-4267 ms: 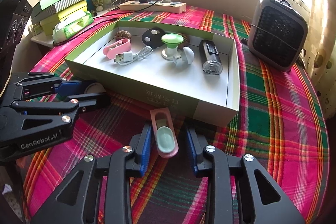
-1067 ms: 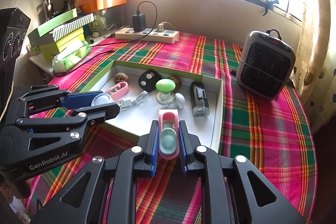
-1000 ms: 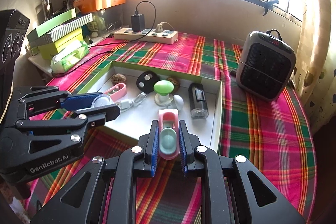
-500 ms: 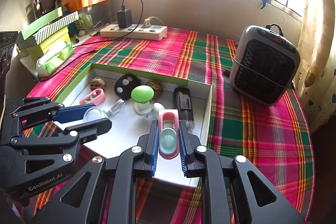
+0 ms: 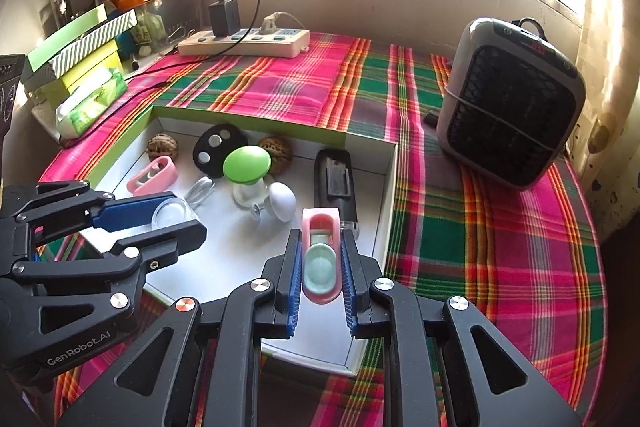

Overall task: Organize objects
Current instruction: 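Carry the pink case and clear container over the box lid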

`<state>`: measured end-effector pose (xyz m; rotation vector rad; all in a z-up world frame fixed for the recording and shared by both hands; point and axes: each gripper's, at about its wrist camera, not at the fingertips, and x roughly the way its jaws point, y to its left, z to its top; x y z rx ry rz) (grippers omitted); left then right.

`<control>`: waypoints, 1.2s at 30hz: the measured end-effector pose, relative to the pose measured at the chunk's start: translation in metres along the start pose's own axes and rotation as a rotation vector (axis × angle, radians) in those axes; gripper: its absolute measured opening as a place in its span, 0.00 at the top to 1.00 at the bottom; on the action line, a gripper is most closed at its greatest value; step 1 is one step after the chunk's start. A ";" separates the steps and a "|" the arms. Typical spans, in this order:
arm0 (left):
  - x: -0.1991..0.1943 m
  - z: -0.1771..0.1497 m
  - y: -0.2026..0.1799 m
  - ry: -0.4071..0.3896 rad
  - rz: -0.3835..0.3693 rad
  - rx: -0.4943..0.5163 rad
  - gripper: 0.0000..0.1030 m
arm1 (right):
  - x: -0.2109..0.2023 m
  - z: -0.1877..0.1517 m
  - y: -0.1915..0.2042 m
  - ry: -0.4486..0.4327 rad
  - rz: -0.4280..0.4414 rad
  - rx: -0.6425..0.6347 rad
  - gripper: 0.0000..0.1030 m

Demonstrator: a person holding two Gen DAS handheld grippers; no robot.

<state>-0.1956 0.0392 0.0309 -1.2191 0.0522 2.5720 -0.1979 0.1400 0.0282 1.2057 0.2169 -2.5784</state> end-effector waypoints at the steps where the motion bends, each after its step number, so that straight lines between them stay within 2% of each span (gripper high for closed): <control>1: 0.001 0.000 0.000 0.001 0.000 -0.001 0.75 | 0.001 0.000 0.001 0.002 0.001 -0.002 0.82; 36: 0.015 -0.001 0.003 0.038 0.017 -0.009 0.75 | 0.018 -0.002 0.013 0.050 0.026 -0.036 0.82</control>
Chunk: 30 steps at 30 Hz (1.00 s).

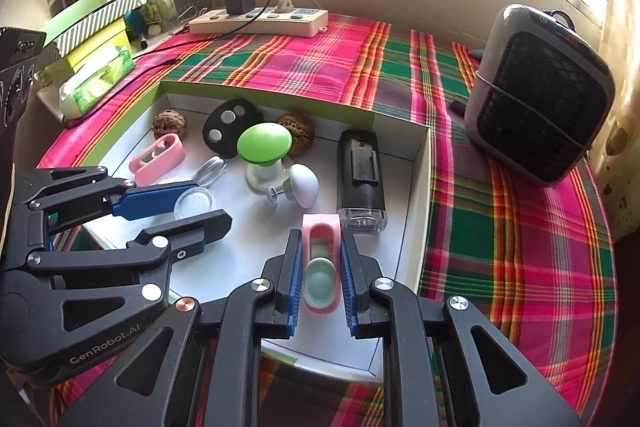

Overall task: Organize objects
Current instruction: 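Carry the pink case and clear container over the box lid, then open the left gripper to drop the container while the right gripper releases the pink case into the box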

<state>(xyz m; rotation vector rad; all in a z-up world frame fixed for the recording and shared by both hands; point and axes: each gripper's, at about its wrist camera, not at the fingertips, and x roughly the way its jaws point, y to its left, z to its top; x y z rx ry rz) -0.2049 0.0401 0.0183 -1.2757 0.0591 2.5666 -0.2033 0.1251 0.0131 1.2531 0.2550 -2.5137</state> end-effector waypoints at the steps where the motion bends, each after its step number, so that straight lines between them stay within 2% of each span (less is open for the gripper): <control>1: 0.001 0.000 0.000 0.001 0.001 -0.001 0.75 | 0.001 0.000 0.000 0.002 -0.001 -0.001 0.82; 30: 0.001 0.000 0.001 0.002 0.002 -0.002 0.74 | 0.003 -0.002 0.001 0.000 -0.001 0.013 0.82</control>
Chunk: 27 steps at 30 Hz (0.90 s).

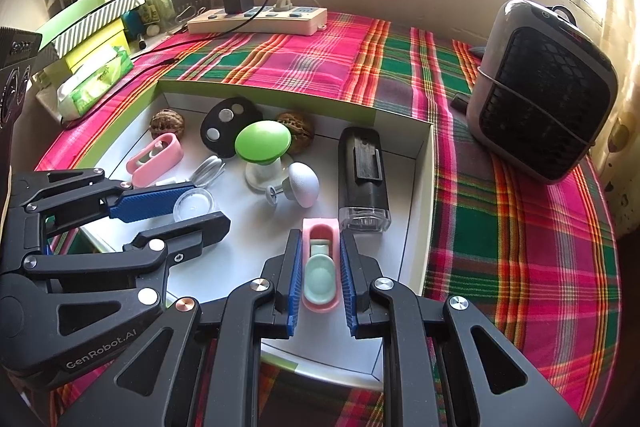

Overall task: Organize objects
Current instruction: 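Open the left gripper to drop the container while the right gripper releases the pink case into the box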

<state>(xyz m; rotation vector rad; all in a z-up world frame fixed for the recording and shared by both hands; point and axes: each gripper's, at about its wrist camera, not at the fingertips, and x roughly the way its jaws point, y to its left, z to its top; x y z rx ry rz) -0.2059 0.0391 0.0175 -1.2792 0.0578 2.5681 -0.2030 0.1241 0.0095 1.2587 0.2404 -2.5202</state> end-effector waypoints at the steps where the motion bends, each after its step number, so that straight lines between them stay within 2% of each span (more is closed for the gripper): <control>1: 0.000 0.000 0.000 0.001 0.000 -0.001 0.74 | 0.000 0.000 0.000 0.000 -0.002 0.000 0.82; 9: -0.001 -0.001 -0.001 0.002 0.002 -0.008 0.69 | -0.001 0.000 -0.001 0.000 -0.008 0.004 0.82; 16: -0.003 -0.002 0.001 -0.003 0.001 -0.007 0.67 | -0.004 -0.001 0.000 -0.004 -0.012 0.003 0.74; 23: -0.010 -0.005 0.003 -0.009 0.008 -0.017 0.67 | -0.008 -0.002 -0.002 -0.013 -0.021 0.017 0.72; 27: -0.016 -0.007 0.001 -0.020 0.009 -0.016 0.67 | -0.012 -0.003 -0.002 -0.023 -0.020 0.027 0.65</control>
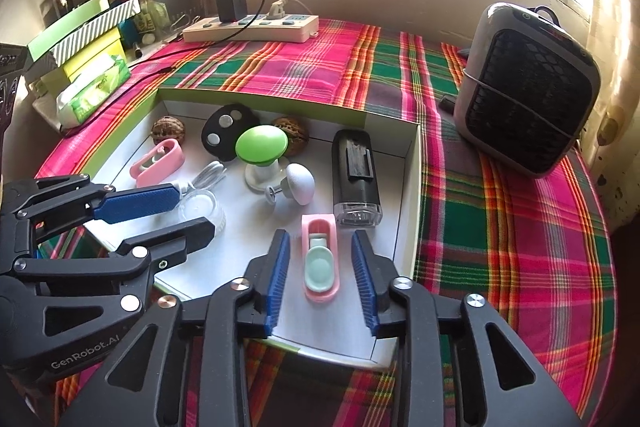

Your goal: Organize objects

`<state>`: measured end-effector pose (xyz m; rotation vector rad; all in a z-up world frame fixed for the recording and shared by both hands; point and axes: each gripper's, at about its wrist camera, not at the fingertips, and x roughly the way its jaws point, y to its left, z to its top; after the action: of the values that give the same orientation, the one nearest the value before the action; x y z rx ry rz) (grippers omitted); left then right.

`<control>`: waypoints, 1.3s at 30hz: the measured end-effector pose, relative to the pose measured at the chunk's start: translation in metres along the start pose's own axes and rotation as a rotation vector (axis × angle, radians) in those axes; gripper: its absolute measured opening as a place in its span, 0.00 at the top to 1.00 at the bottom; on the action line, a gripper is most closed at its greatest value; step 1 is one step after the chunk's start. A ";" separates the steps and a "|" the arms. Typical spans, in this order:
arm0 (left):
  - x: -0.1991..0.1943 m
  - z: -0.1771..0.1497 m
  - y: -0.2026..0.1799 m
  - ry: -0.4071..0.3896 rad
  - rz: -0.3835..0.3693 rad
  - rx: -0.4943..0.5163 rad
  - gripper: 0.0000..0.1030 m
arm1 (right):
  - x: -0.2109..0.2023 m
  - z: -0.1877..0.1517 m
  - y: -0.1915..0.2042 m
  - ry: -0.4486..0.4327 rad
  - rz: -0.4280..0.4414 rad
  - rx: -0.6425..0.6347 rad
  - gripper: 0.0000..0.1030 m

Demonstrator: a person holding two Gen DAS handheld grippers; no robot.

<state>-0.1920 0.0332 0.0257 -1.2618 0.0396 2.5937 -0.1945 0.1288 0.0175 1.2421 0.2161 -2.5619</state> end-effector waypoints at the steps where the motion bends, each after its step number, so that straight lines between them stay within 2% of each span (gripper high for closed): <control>1: -0.002 -0.001 -0.001 -0.005 0.003 0.001 0.67 | -0.001 0.000 0.001 -0.003 -0.001 0.001 0.65; 15: -0.025 -0.010 0.002 -0.043 0.064 -0.045 0.67 | -0.021 -0.009 0.004 -0.047 -0.013 0.039 0.64; 19: -0.034 -0.015 -0.001 -0.069 0.095 -0.045 0.67 | -0.029 -0.013 0.008 -0.065 -0.012 0.047 0.58; 30: -0.058 -0.036 -0.004 -0.116 0.143 -0.068 0.67 | -0.054 -0.031 0.022 -0.109 -0.033 0.075 0.57; 34: -0.063 -0.048 -0.003 -0.111 0.141 -0.076 0.67 | -0.061 -0.041 0.027 -0.113 -0.046 0.077 0.53; 39: -0.063 -0.063 -0.006 -0.088 0.146 -0.067 0.67 | -0.064 -0.054 0.029 -0.101 -0.035 0.107 0.52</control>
<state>-0.1045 0.0169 0.0356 -1.2077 0.0295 2.7947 -0.1077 0.1269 0.0344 1.1505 0.0811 -2.6892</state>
